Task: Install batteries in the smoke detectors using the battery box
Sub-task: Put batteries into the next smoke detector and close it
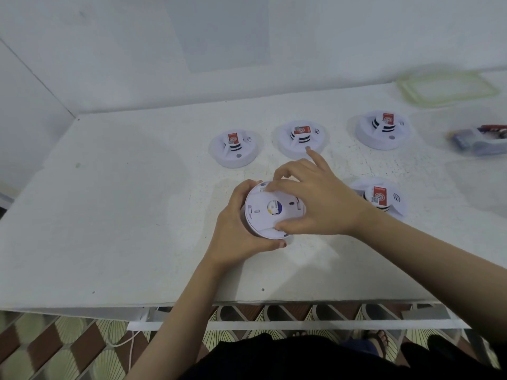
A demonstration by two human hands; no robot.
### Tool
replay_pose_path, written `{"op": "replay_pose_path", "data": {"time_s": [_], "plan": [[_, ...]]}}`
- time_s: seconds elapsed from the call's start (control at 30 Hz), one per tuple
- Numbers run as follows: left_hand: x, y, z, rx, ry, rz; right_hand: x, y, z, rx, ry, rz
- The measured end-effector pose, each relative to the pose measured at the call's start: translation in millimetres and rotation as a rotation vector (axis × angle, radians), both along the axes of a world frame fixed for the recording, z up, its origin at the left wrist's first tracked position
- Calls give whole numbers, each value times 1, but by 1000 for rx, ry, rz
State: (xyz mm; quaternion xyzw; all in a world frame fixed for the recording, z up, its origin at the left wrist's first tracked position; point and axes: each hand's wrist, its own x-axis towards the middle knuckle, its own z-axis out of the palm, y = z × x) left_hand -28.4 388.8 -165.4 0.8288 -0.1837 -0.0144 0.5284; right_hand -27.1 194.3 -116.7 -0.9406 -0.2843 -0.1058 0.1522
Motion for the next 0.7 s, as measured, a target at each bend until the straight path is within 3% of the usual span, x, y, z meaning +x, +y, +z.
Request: {"op": "replay_pose_path", "data": {"time_s": [0.17,0.3,0.7], "plan": [[-1,-1,3,-21,-4,11,-8,3,-8,233,191,-97],[-4,-3,5,-30,13,34,-13,7,-13,348,211,-97],[-7,-8,7,-19,-40,97,-12,10,-11,195,34,-82]]}}
